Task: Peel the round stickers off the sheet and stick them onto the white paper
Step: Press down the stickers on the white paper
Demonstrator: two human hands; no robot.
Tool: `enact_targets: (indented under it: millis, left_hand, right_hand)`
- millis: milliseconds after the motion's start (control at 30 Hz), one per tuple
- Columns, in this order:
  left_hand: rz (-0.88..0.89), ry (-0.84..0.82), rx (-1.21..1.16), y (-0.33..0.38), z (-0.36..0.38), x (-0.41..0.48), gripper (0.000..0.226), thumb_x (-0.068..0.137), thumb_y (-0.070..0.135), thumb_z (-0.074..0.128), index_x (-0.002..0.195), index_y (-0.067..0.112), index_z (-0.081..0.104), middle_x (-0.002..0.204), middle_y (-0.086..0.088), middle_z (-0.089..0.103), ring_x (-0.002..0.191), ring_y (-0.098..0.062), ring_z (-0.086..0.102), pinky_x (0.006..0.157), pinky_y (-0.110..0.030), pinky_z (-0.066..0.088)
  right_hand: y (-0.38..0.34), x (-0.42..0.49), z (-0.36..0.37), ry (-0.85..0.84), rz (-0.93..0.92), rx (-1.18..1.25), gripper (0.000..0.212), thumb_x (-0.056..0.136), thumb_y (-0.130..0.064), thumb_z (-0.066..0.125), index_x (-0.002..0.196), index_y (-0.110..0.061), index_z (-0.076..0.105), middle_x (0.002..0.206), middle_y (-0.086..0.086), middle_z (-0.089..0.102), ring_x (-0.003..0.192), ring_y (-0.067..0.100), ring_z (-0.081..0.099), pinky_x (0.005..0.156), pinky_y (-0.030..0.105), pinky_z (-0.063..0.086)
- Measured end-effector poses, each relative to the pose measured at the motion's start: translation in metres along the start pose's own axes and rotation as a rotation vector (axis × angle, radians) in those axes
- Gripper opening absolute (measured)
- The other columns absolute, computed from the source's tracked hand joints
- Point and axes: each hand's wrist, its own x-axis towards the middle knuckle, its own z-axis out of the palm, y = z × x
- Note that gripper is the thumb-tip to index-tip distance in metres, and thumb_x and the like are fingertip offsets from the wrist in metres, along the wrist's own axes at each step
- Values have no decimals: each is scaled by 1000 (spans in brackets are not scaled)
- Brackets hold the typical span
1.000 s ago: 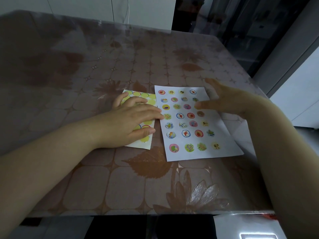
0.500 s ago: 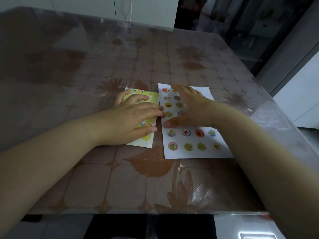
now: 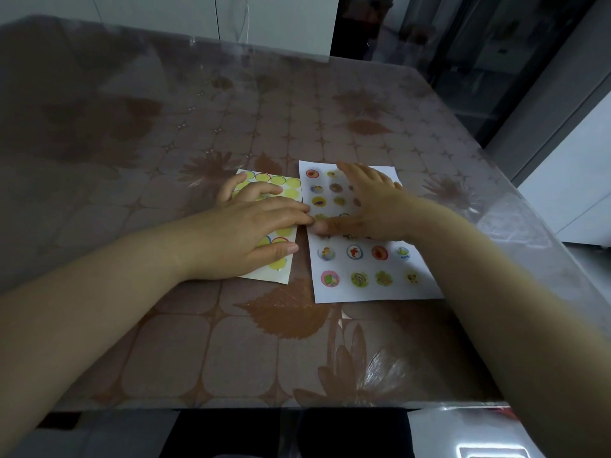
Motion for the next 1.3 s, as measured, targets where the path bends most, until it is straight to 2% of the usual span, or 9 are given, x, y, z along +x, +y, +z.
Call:
enact_targets:
  millis: [100, 233, 400, 567, 700, 833, 867, 1067, 1300]
  left_hand:
    - [-5, -5, 9, 1, 0, 0, 62, 76, 63, 13, 132, 44, 33, 141, 28, 29, 134, -3, 7, 106, -28, -16]
    - [-4, -3, 3, 1, 1, 0, 61, 77, 63, 13, 132, 45, 32, 141, 28, 28, 134, -2, 7, 105, -27, -17]
    - [-1, 6, 3, 0, 1, 0, 60, 78, 63, 14, 132, 45, 33, 140, 29, 29, 132, 1, 6, 104, -25, -19]
    - [3, 10, 7, 0, 2, 0, 59, 79, 62, 15, 132, 44, 33, 141, 28, 30, 132, 1, 7, 105, -27, -16]
    - [-6, 12, -8, 1, 1, -1, 61, 78, 63, 15, 132, 43, 33, 140, 29, 30, 133, 0, 8, 106, -27, -16]
    - [-7, 13, -2, 1, 1, -1, 62, 77, 63, 13, 132, 43, 34, 140, 29, 29, 133, 0, 8, 107, -29, -15]
    - [-5, 16, -4, 1, 2, 0, 61, 77, 63, 14, 132, 43, 34, 140, 29, 30, 133, 0, 8, 107, -29, -14]
    - [-19, 30, -5, 1, 3, 1, 63, 77, 63, 14, 131, 39, 35, 139, 29, 31, 134, 0, 8, 108, -32, -13]
    - [-18, 32, 13, 0, 4, 0, 65, 78, 62, 12, 134, 37, 33, 140, 29, 28, 133, 1, 3, 107, -29, -15]
  right_hand:
    - [11, -5, -14, -23, 43, 74, 107, 62, -64, 65, 146, -26, 10, 153, 1, 19, 139, 25, 23, 111, 47, 26]
    - [20, -8, -20, -45, 81, 85, 109, 63, -60, 70, 147, -27, 8, 154, -1, 20, 138, 25, 25, 109, 45, 25]
    - [19, -6, -17, -80, 75, -21, 116, 57, -62, 72, 146, -29, 4, 155, -2, 11, 141, 25, 16, 112, 46, 20]
    - [20, -4, -15, -91, 64, -33, 115, 59, -61, 71, 147, -29, 4, 156, -2, 9, 141, 26, 15, 111, 46, 21]
    - [32, -8, -26, -99, 111, 122, 111, 60, -60, 71, 146, -29, 9, 152, -3, 22, 134, 25, 31, 109, 47, 29]
    - [42, -10, -34, -116, 146, 166, 125, 34, -82, 68, 139, -35, 19, 144, -5, 38, 124, 25, 45, 102, 51, 39]
    - [43, -9, -33, -124, 148, 156, 125, 33, -81, 69, 139, -36, 18, 143, -5, 38, 123, 25, 46, 101, 51, 39]
    - [38, -10, -29, -83, 114, 11, 114, 57, -55, 77, 145, -30, 9, 152, -3, 20, 135, 24, 26, 107, 44, 27]
    - [39, -13, -29, -144, 57, 21, 112, 54, -60, 75, 144, -36, 12, 151, -10, 23, 135, 20, 29, 108, 42, 25]
